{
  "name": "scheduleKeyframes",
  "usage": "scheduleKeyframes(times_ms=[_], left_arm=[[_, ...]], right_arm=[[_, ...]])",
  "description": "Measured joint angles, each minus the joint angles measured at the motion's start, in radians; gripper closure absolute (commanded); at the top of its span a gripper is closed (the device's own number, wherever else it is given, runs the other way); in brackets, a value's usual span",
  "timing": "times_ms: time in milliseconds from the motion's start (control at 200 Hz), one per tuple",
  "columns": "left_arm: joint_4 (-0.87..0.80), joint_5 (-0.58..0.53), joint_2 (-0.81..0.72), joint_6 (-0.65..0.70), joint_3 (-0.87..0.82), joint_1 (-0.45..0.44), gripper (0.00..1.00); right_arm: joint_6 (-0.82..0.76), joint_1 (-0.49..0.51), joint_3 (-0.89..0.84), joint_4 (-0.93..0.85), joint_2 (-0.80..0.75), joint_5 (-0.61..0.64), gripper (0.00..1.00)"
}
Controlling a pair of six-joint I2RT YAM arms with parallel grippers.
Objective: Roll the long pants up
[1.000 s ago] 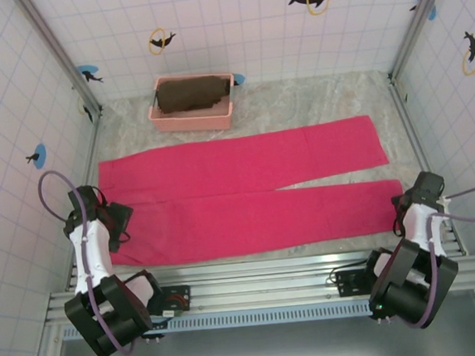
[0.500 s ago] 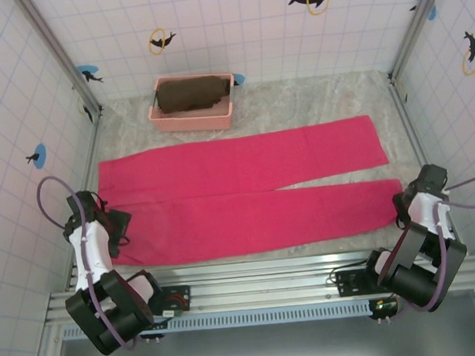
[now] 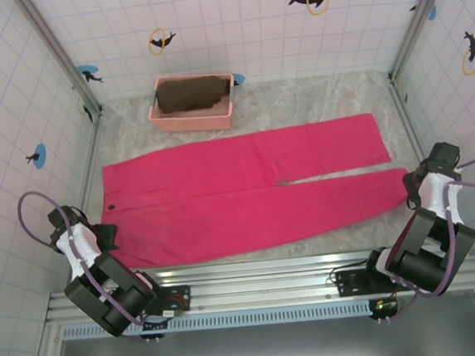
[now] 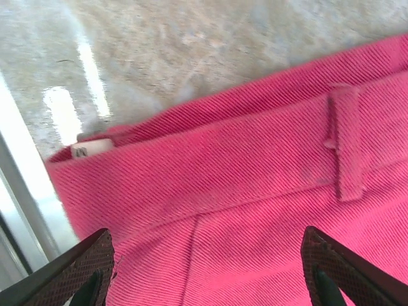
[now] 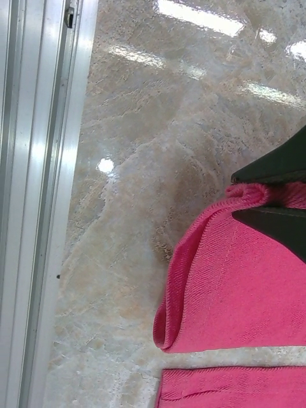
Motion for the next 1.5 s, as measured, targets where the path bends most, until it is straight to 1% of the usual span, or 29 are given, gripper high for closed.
scheduleKeyframes(times_ms=[120,235,415,681,771,836,846,871,886,911,936,956,986,1161,1266,1386,1501], left_arm=[[-0.026,-0.007,0.000,0.031,0.000,0.039,0.26],[-0.039,-0.012,-0.001,0.042,-0.004,0.051,0.28],[-0.061,-0.030,-0.001,0.040,-0.017,0.053,0.36],[-0.078,-0.087,0.035,0.027,-0.040,0.053,0.38],[-0.070,-0.095,0.052,0.012,-0.075,0.053,0.43],[-0.057,-0.094,0.048,0.004,-0.089,0.053,0.51],[-0.054,-0.093,0.047,0.005,-0.090,0.053,0.55],[-0.049,-0.090,0.044,0.002,-0.093,0.052,0.57],[-0.046,-0.086,0.041,0.004,-0.094,0.053,0.61],[-0.040,-0.084,0.037,-0.001,-0.097,0.053,0.63],[-0.033,-0.082,0.033,0.002,-0.100,0.052,0.69],[-0.031,-0.081,0.030,0.004,-0.101,0.053,0.78],[-0.025,-0.080,0.024,0.001,-0.104,0.053,1.00],[-0.026,-0.101,0.009,0.013,-0.105,0.053,1.00],[-0.067,-0.116,-0.026,0.022,-0.084,0.053,1.00],[-0.143,-0.113,-0.095,0.043,0.008,0.053,1.00],[-0.188,-0.076,-0.089,0.053,0.129,0.051,1.00]], right_arm=[[0.001,0.011,0.007,0.000,0.016,0.015,1.00],[0.002,0.021,0.007,-0.002,0.018,0.030,1.00],[-0.002,0.025,0.007,-0.005,0.023,0.043,1.00],[-0.004,0.024,0.032,-0.023,0.042,0.043,1.00],[-0.005,0.025,0.040,-0.024,0.049,0.042,1.00],[-0.005,0.024,0.040,-0.026,0.050,0.042,1.00],[-0.005,0.024,0.040,-0.026,0.050,0.042,1.00],[-0.006,0.024,0.040,-0.026,0.050,0.042,1.00],[-0.007,0.024,0.040,-0.026,0.050,0.042,1.00],[-0.008,0.025,0.041,-0.026,0.050,0.042,1.00],[-0.010,0.024,0.042,-0.026,0.050,0.042,1.00],[-0.011,0.024,0.043,-0.027,0.050,0.041,1.00],[-0.013,0.024,0.044,-0.027,0.050,0.039,1.00],[-0.034,0.024,0.051,-0.034,0.050,0.028,1.00],[-0.048,0.024,0.071,-0.050,0.050,0.016,1.00],[-0.060,0.025,0.116,-0.072,0.050,-0.011,1.00],[-0.074,0.040,0.183,-0.106,0.050,-0.050,1.00]])
